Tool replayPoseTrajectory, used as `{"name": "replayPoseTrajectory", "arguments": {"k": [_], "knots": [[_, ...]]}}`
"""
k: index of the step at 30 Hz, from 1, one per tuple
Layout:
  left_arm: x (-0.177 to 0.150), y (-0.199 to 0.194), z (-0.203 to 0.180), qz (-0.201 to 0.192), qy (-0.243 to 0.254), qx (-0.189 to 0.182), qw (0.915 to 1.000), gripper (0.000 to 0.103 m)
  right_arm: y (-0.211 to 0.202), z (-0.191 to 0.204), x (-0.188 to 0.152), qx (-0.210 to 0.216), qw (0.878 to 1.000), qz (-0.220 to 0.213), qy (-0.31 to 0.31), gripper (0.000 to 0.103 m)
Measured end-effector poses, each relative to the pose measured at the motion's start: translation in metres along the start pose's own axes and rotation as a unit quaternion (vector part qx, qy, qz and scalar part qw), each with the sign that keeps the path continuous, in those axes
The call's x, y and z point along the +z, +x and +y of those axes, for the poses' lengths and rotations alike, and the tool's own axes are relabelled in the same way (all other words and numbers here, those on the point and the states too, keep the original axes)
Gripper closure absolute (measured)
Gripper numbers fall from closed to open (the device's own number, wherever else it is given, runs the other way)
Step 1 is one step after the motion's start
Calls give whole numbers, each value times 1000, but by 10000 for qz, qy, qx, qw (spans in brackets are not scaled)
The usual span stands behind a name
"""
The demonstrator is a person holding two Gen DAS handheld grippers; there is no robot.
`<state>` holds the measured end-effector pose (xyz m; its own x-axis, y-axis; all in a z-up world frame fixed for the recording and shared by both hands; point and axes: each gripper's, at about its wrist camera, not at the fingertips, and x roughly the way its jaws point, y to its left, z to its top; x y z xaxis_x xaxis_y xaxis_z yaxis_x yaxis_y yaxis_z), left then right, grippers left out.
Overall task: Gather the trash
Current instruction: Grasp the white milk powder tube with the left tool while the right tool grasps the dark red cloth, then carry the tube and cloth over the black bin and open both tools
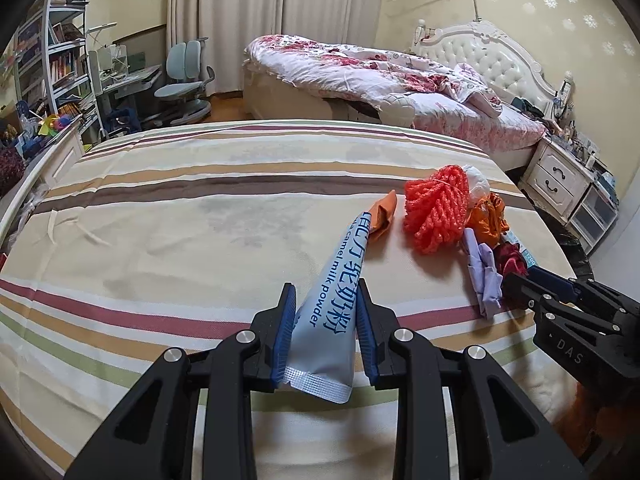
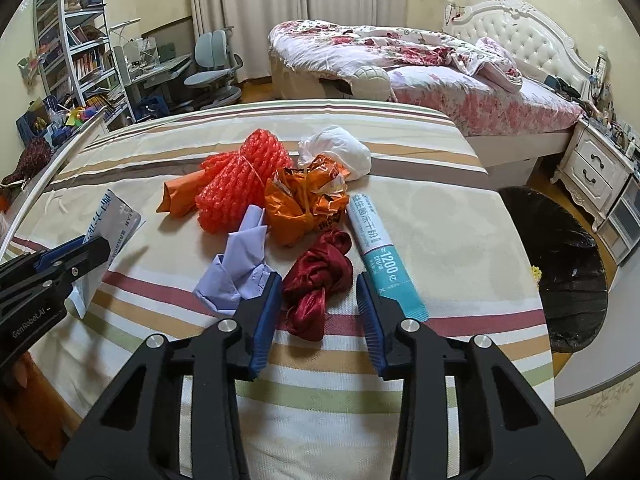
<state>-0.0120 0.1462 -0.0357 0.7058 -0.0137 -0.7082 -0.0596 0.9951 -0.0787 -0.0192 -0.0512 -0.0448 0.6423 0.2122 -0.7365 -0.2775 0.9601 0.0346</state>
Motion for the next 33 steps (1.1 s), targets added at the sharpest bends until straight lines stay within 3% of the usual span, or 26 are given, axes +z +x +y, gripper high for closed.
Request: {"name": "replayPoseTrajectory", "arguments": {"k": [4,17,33], "knots": [[-1,0,1,-1,-15,3,10000,73,1,1,-1,85,9999,52,0,83],[2,-9,-18,-156,-73,-253,9995,73,-26,-9,-7,95,9996,-247,60,85],[32,-3,-109,-457,453,-991,9930,73,-67,-107,7,-594,9924,-853,665,85]]}}
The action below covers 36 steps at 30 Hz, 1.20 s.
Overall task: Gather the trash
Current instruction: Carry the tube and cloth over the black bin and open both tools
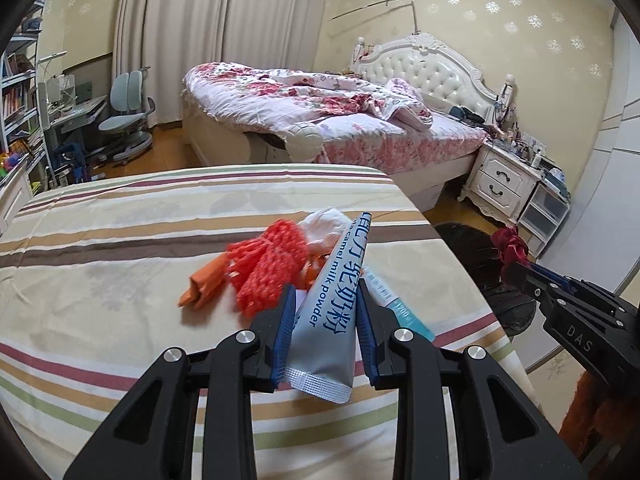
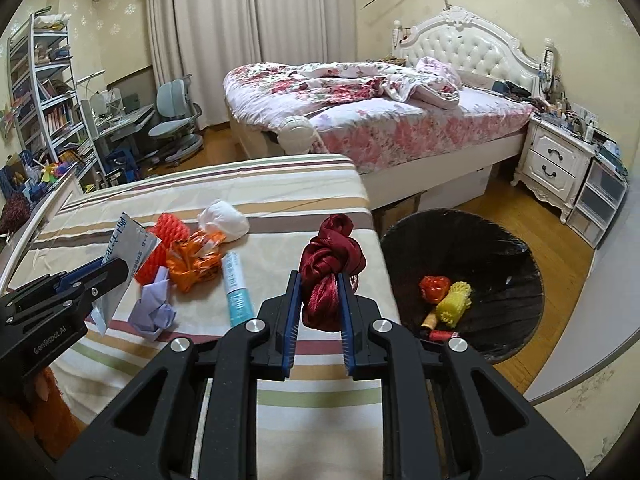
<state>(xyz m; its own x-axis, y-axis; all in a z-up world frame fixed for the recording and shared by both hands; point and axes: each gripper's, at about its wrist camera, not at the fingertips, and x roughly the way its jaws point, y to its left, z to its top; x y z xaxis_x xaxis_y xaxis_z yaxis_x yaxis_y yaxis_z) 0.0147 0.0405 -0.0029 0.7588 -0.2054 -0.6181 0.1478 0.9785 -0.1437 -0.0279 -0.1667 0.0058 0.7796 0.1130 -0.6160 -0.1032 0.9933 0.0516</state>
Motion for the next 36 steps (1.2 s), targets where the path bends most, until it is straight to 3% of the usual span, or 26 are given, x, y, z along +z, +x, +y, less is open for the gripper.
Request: {"name": "replayPoseTrajectory", "arguments": {"k": [14,36], "knots": [[31,64,-85,48,550,-502,9972,73,24,-81,16,-471,9983,-21,335,85],[40,139,-159,452,1204,-537,9902,72,68,-145,16,-676,9948,134,747,85]]}}
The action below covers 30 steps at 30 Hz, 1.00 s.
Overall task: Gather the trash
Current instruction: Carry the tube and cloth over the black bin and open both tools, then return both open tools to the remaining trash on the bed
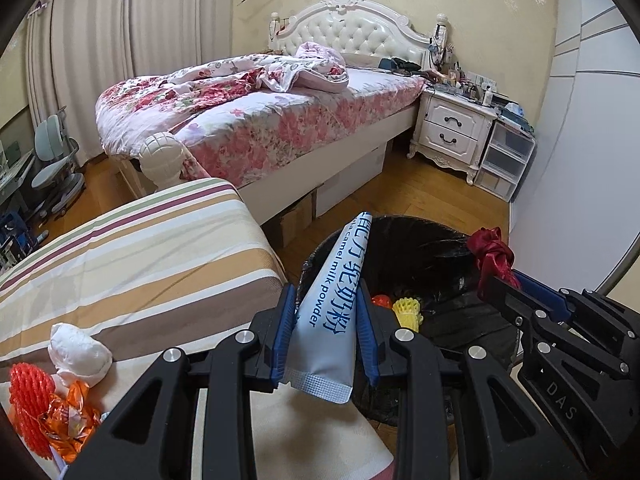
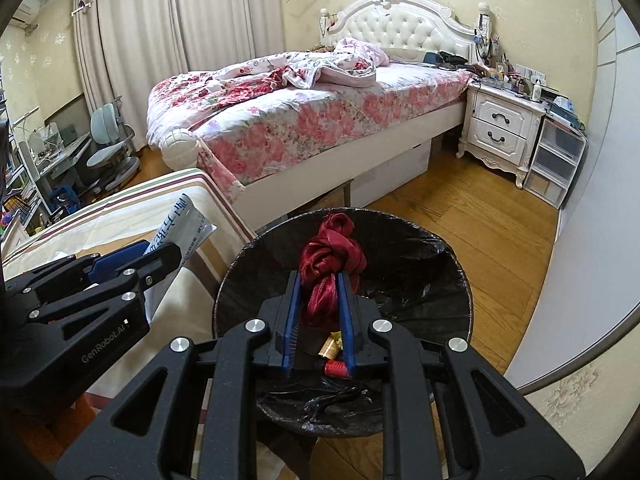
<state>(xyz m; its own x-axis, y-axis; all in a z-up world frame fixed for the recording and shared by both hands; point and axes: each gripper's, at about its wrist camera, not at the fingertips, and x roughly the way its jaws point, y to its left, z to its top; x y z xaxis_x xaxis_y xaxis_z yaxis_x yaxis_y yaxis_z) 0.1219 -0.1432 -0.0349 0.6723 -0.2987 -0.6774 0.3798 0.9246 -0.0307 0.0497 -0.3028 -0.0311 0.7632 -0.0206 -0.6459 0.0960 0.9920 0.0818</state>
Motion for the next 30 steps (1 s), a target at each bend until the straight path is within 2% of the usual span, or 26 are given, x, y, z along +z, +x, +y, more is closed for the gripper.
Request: {"name": "replayPoseTrajectory", "arguments": {"k": [9,14,17,18,19,20,21,22,26,28,30], "knots": [[5,15,-10,86,95,6,9999,72,11,-13,3,-1,9998,90,159,85],[9,17,-13,37,161,13,9999,66,16,-18,4,-29,9997,119,225,85],[10,17,-13,23,131,19,9999,53,17,-22,4,-34,9995,139,298,84],[10,16,-12,1,109,13,9999,45,16,-22,4,-44,9994,140,307,83],[10,15,-11,-32,85,9,10000,39,16,-23,4,-70,9994,138,325,82],[11,14,-10,-62,62,7,10000,37,16,-24,4,-91,9993,131,341,81],[11,13,-10,-83,45,0,10000,35,15,-25,4,-121,9992,115,362,74],[11,12,-9,-90,38,0,10000,33,14,-25,3,-145,9991,100,382,71],[11,10,-6,-89,-1,34,10000,32,11,-28,4,-225,9987,68,450,69],[10,8,-4,-89,-29,60,9999,31,8,-29,3,-317,9983,18,484,60],[8,4,0,-85,-81,90,9999,30,3,-29,2,-336,9979,-13,556,57]]}}
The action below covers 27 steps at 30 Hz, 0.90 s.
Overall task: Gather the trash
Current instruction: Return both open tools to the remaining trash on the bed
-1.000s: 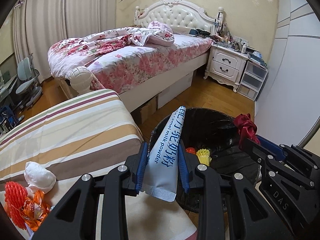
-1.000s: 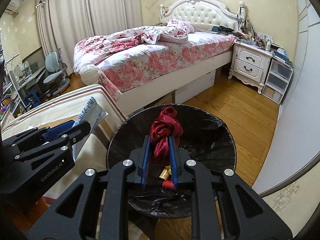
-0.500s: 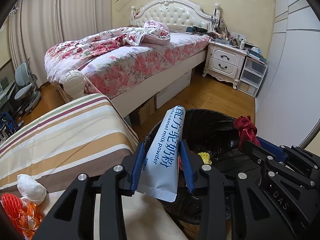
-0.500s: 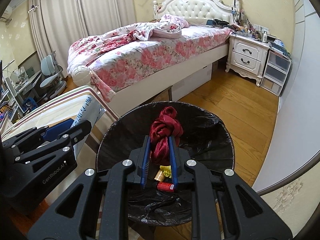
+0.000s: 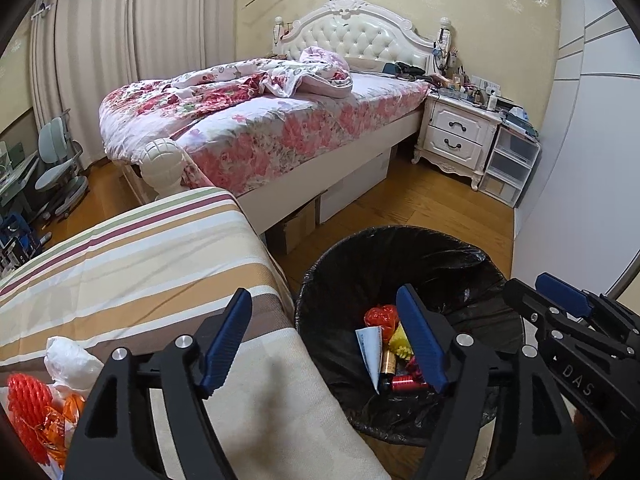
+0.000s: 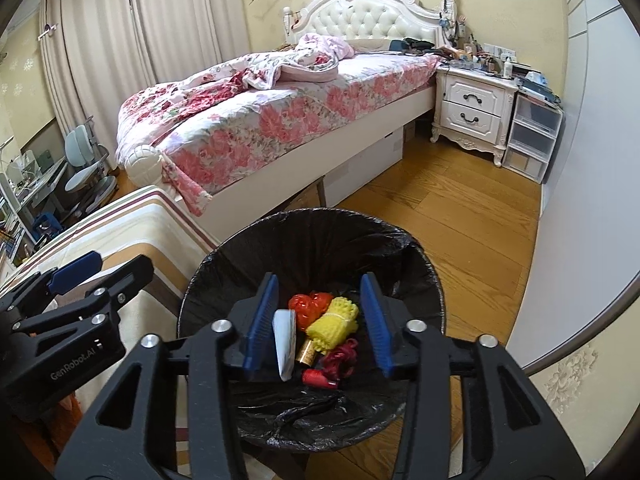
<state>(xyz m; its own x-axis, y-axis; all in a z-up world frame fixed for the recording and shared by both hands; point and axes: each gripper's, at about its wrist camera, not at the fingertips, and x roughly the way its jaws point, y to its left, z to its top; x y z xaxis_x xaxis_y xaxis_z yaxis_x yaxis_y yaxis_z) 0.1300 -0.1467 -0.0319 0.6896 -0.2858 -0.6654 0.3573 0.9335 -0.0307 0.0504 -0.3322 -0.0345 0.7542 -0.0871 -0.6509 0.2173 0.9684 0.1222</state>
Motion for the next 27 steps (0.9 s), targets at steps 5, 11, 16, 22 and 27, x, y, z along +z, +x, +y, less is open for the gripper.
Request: {"name": "replayPoseTrajectory", "arguments": {"k": [5,11,16,22,27], "knots": [[-7,-13,14,17,-169,85,9998,30,-9,3,-4,-64,10000,-43,42,46],[-22,-32,33,57,-320,269,9991,29,-22,16,-16,88,9999,60,-55,40],[-34,-51,53,58,-409,469,9980,29,-34,34,-29,270,9995,91,-146,40],[-50,-80,79,-2,-569,667,9961,29,-45,67,-44,515,9976,138,-441,40],[-67,-100,95,0,-716,847,9938,29,-54,92,-59,702,9952,224,-638,40]]}}
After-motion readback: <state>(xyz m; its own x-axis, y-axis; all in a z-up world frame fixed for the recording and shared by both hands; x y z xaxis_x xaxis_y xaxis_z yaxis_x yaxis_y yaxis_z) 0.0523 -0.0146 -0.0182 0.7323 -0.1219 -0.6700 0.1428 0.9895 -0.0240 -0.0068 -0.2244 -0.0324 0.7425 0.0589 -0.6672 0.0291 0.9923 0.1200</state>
